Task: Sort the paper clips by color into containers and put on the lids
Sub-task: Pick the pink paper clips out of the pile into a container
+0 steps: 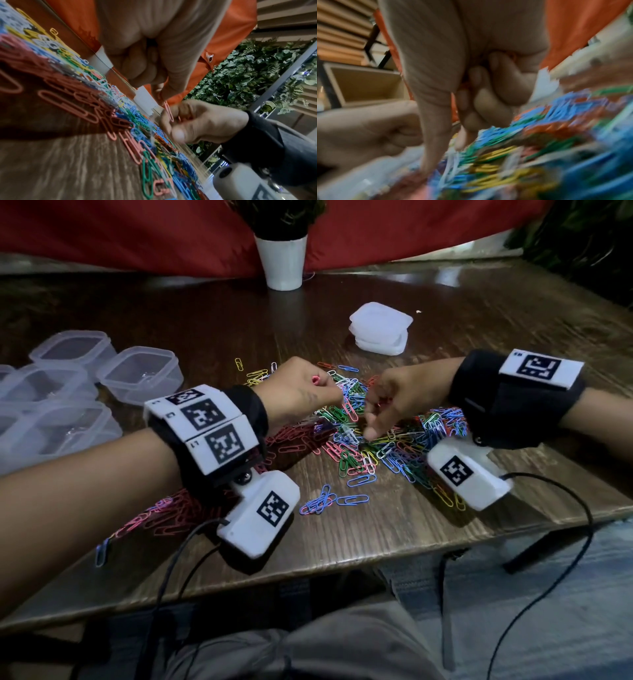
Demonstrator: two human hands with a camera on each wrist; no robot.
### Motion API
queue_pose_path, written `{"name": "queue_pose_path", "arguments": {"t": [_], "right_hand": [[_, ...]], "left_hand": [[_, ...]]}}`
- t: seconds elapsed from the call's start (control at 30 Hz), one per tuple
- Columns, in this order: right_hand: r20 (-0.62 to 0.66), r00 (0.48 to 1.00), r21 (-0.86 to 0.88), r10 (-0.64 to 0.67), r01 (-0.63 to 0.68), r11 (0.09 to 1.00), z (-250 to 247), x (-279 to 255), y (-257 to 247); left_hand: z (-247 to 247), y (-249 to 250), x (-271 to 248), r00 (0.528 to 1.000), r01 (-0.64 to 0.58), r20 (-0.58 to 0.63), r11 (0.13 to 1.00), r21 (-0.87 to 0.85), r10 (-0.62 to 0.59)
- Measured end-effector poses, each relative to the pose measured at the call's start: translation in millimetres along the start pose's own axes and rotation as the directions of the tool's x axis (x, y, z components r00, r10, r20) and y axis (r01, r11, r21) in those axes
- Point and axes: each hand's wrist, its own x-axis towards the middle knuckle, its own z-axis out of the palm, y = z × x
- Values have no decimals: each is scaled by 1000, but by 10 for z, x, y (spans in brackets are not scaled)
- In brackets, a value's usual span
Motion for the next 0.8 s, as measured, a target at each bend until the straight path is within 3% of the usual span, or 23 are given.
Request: {"name": "queue_pose_path", "arguments": {"t": [0.07, 0.13, 0.2, 0.37, 0.47, 0.57, 0.67, 0.8], "right_hand": [[-30, 1000, 38, -6, 7, 999, -19, -39, 25], [-32, 997, 245, -66, 72, 967, -35, -43, 35], [-20, 995, 342, -97, 99, 934, -22, -44, 1], [-75, 996, 445, -57, 85, 892, -25, -20, -74], [-99, 995, 634, 5, 59, 771, 53, 34, -202], [-141, 985, 815, 102, 57, 576, 152, 78, -369], [-210, 962, 866, 174, 100, 490, 242, 81, -526], [-315, 910, 895, 269, 191, 404, 351, 109, -645]], "left_hand": [[-41, 3, -3, 999, 13, 32, 1000, -8, -12], [-47, 13, -13, 997, 14, 70, 1000, -17, -12], [-34, 18, -24, 996, 12, 94, 999, -40, -9], [-49, 79, -76, 1000, -29, 10, 997, -76, 29], [-106, 129, -79, 996, -19, -90, 993, -118, 8], [-147, 166, -83, 984, -21, -180, 992, -124, -1], [-148, 198, -70, 958, -81, -272, 996, 36, 88], [-195, 235, -136, 938, -101, -290, 949, 298, 191]]}}
